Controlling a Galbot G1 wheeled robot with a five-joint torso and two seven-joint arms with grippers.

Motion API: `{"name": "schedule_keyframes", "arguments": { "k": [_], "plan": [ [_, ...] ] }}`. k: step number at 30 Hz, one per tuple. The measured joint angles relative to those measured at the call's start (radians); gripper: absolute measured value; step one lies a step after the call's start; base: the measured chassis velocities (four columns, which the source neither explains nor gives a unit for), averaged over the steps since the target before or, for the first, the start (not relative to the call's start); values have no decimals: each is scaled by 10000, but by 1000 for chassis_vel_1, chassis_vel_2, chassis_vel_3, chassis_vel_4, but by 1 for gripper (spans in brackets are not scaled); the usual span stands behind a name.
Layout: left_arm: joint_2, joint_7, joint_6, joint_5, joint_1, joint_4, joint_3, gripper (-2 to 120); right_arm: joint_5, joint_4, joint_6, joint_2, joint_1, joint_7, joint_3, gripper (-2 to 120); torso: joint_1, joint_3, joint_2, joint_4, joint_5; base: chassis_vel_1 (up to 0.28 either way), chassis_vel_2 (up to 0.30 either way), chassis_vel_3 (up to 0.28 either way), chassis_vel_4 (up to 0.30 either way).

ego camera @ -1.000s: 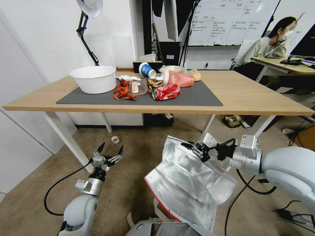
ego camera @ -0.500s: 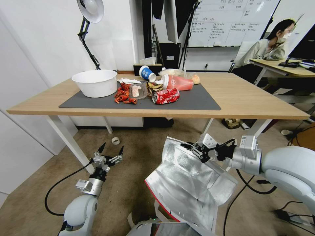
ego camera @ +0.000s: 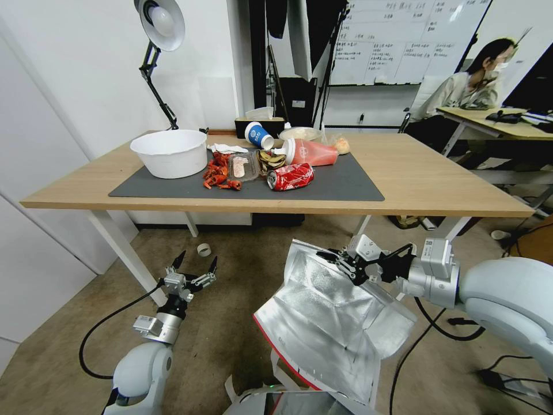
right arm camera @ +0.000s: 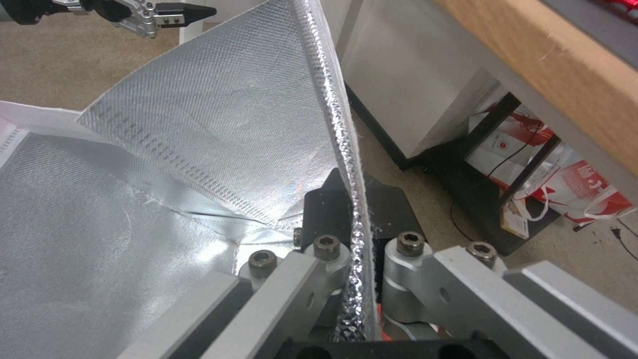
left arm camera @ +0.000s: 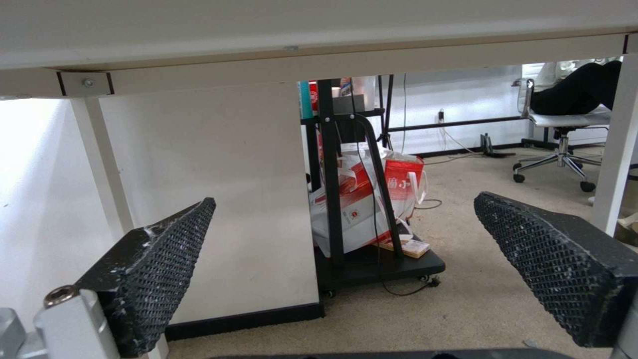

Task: Pick up the food delivery bag from the floor and place it on the table.

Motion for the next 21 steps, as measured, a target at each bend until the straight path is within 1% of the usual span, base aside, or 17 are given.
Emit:
{"name": "schedule_keyframes", "arguments": {
  "k": [1,3,4,6,7,10,12,21],
  "plan": [
    [45,0,68,-4,-36,-12,-6,100,1,0,2,-3,-4,-1,0,0,40,56,105,-3,0,0,0,0,0],
    [57,-2,158,-17,-45,-62,-19,100,0,0,4,-3,-4,-1,1,0,61,105,172,-4,0,0,0,0,0],
    [57,-2,158,-17,-45,-62,-19,100,0,0,4,-3,-4,-1,1,0,61,105,172,-4,0,0,0,0,0],
    [56,-2,166,-30,-37,-74,-26,100,-8,0,13,10,-4,-4,8,0,103,197,308,1,1,0,0,0,0],
    [50,-1,166,-30,-34,-72,-26,100,-24,0,21,16,-5,-4,10,0,118,238,362,0,0,0,0,0,0],
    [48,3,166,-30,-28,-70,-26,100,-32,1,22,17,-6,-4,11,0,125,273,401,-1,1,0,0,0,0],
    [49,57,166,-28,-12,-85,-27,100,-38,1,23,14,-9,-4,15,0,184,372,560,-1,1,0,0,0,0],
    [54,73,172,-27,12,-108,-31,100,-36,2,28,11,-48,-6,27,0,284,576,862,-2,1,0,0,0,0]
  ]
}}
